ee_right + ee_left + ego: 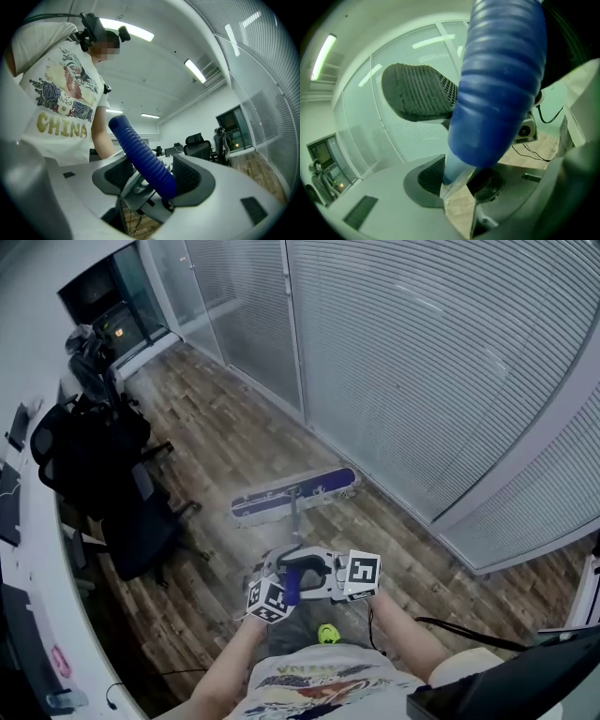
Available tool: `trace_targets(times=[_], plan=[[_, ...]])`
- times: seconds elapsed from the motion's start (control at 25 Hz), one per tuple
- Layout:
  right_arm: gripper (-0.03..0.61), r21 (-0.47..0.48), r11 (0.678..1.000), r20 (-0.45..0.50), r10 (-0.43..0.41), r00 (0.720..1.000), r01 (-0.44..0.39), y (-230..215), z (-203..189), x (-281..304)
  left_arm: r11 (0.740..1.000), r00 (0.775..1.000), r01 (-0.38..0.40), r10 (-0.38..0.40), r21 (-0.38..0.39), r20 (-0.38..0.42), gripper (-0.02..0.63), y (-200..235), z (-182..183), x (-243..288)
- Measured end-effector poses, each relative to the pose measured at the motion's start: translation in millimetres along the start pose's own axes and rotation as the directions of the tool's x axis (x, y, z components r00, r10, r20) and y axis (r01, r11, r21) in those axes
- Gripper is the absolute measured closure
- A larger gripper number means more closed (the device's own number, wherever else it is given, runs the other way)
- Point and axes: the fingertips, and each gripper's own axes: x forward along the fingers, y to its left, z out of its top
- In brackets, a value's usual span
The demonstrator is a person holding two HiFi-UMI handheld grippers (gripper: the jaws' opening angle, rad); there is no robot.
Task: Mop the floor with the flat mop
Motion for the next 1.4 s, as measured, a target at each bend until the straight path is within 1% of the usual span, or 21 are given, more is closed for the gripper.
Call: trace_targets(times=[0.2,0.44,0.52,0.64,0.8,0.96,1.12,1.28,1.4], plan=[[0.32,0.017,0.999,0.003,-0.049,0.999,0.049,-63,8,3,1.0,1.0,0.025,-0.025,-0.006,0.015,0.531,52,-5,31],[0.314,0.035,0.992,0.019,-0.121,0.993,0.12,-133,22,19,0.998,0.998,0.063,-0.063,-0.011,0.026,0.528,118,-12,52],[0.314,0.036,0.991,0.028,-0.132,0.991,0.131,-145,25,22,0.997,0.997,0.076,-0.076,0.0,0.023,0.528,129,-13,56],[0.314,0.032,0.991,0.026,-0.133,0.991,0.132,-145,24,23,0.996,0.996,0.084,-0.084,0.008,0.017,0.528,128,-13,55],[0.314,0.051,0.99,0.01,-0.134,0.991,0.133,-125,19,21,0.997,0.997,0.079,-0.079,0.022,0.008,0.528,110,-15,47],[0.314,0.054,0.989,0.008,-0.139,0.99,0.139,-86,12,5,0.998,0.998,0.064,-0.065,0.02,0.01,0.528,71,-6,38],[0.314,0.05,0.992,-0.002,-0.116,0.993,0.115,-27,1,-4,0.999,0.999,0.043,-0.043,0.005,0.012,0.528,17,0,15],[0.314,0.043,0.993,0.019,-0.111,0.994,0.11,39,0,-14,0.998,0.999,0.054,-0.054,0.008,-0.004,0.528,-42,14,-16],[0.314,0.065,0.991,0.034,-0.118,0.992,0.116,82,2,-24,0.998,0.998,0.062,-0.062,0.009,-0.011,0.528,-81,27,-33]])
